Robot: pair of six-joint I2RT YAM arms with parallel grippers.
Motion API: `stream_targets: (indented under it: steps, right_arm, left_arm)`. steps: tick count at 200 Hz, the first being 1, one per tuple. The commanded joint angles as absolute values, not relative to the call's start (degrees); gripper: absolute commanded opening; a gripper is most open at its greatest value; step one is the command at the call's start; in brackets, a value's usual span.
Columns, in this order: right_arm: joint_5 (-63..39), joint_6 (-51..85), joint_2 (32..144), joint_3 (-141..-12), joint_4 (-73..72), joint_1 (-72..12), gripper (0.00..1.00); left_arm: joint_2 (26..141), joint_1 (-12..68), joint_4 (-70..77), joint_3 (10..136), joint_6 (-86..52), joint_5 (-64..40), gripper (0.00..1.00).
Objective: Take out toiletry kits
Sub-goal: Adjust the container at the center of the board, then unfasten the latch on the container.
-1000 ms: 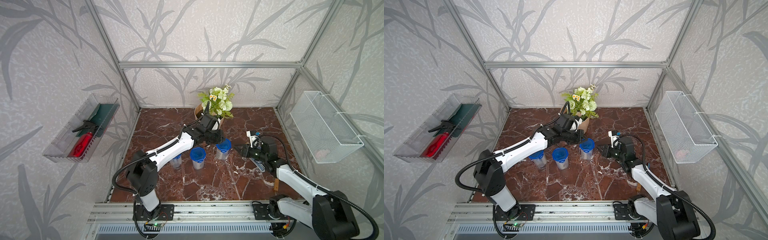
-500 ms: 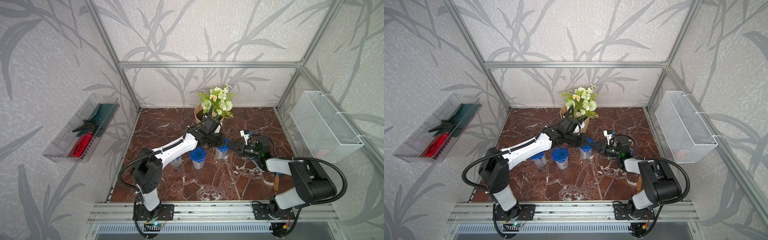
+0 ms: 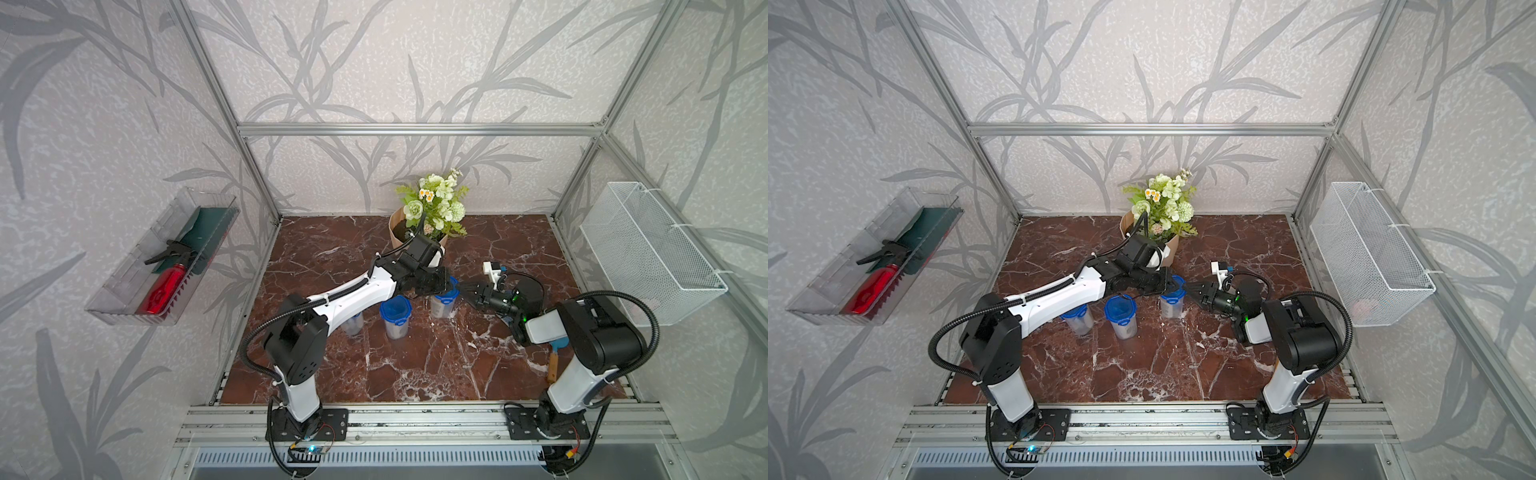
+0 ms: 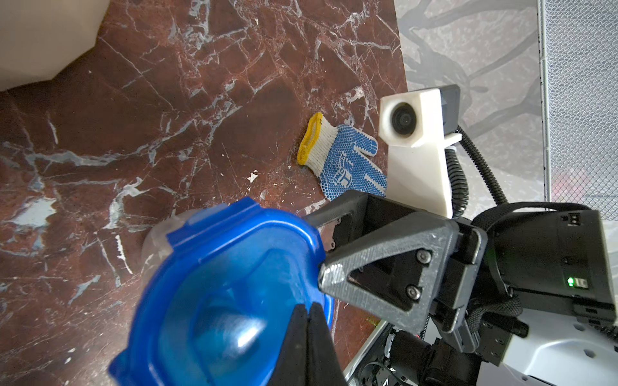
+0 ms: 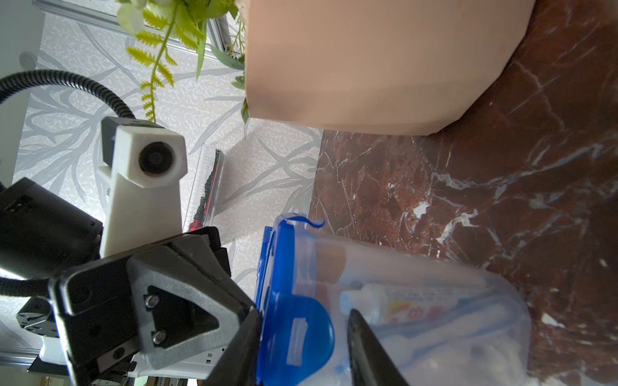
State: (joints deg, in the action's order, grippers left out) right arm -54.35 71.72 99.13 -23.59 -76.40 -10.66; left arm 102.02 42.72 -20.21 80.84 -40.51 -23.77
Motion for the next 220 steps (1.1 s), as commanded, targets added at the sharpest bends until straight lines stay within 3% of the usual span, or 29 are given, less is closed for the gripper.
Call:
stream_targets:
  steps: [1, 118, 193, 220]
  right_arm:
    - [-55.3, 72.8, 98.5, -23.1, -80.5, -10.5, 0.4]
    - [-55.0, 72.6, 93.3, -22.8, -75.9, -10.5, 0.23]
    - [-53.8, 61.6, 82.7, -24.5, -54.8, -10.5, 0.21]
    - [-50.6, 50.3, 74.8, -27.6, -33.5, -10.8, 0.2]
  left_arm:
    - [103.9, 42.5, -22.9, 79.7, -39.8, -22.2, 0.0]
    - [105.1, 41.8, -22.1, 76.7, -40.3, -21.3, 0.0]
    - [106.3, 41.7, -22.7, 76.2, -39.8, -21.2, 0.0]
    - [105.2, 41.6, -22.5, 76.6, -39.9, -21.2, 0.0]
